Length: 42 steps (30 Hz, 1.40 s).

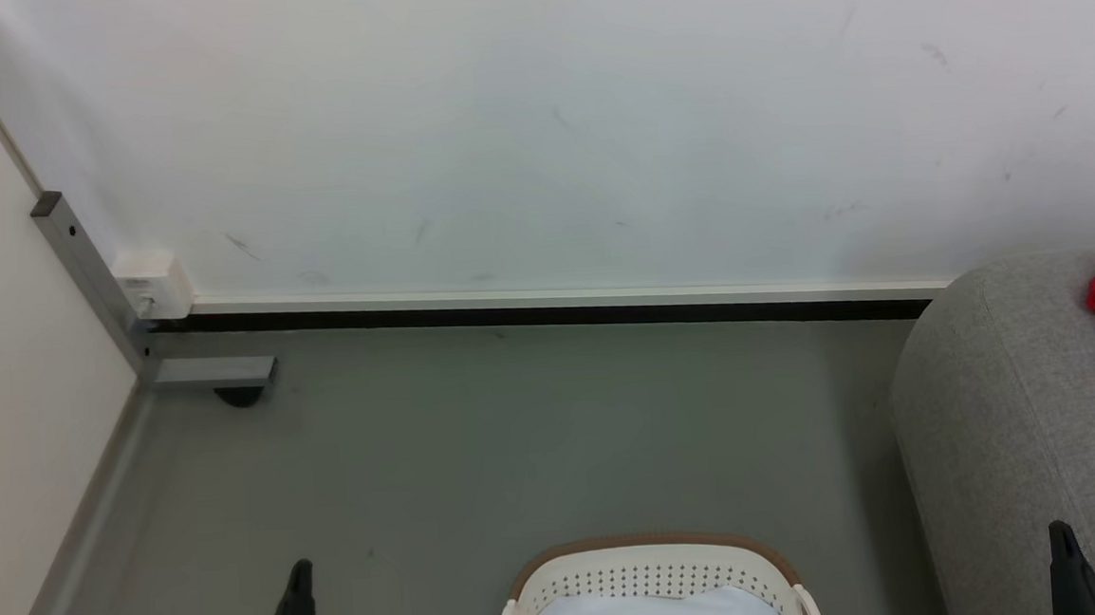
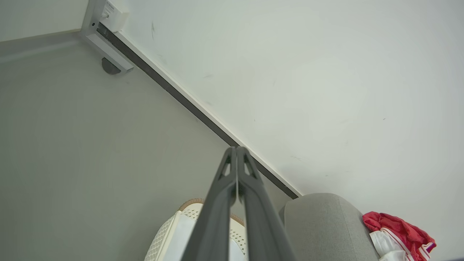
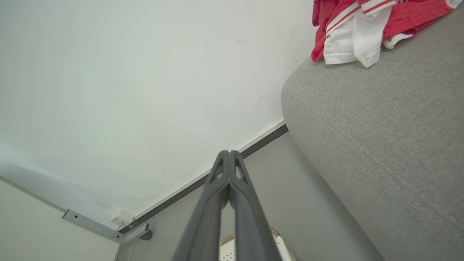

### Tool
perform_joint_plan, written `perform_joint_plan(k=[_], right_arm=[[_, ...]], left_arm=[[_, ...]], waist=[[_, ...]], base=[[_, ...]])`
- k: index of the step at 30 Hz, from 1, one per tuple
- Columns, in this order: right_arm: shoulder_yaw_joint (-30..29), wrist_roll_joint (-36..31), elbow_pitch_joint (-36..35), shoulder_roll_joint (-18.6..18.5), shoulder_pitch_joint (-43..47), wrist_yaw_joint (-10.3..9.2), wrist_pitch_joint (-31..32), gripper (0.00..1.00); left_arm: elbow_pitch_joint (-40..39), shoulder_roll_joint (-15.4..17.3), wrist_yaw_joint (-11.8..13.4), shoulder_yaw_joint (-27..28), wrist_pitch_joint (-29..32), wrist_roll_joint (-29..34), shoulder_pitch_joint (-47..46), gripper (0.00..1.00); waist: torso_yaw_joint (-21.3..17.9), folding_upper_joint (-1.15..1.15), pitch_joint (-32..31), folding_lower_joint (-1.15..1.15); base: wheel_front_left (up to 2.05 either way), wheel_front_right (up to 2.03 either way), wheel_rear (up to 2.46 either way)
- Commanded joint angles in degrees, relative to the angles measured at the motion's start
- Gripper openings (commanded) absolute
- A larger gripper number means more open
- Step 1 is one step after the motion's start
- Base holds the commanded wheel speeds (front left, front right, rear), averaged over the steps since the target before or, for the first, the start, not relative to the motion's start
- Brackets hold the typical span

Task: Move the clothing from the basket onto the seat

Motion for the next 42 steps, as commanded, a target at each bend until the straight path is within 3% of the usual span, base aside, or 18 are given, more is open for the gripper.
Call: perform_joint_plan(k=[1, 42], right_arm=[[0.06, 2.40, -0.91, -0.64, -1.43, -0.04, 0.50, 0.00], [0.37, 28.49, -1.48, -1.02, -5.21, -0.09, 7.40, 0.00]], left_arm=[[-0.90, 0.00, -0.39, 0.72, 0.55, -2.36, -1.53, 0.00], [-1.71, -1.71, -3.68, 6.79, 7.51, -25.94, -3.44, 0.00]], waist=[[-0.02, 0.00, 0.05, 0.00], [-0.59, 0.00, 1.36, 0.00]], base=[[0.00, 0.00, 0.00], [0.00, 0.00, 0.00]])
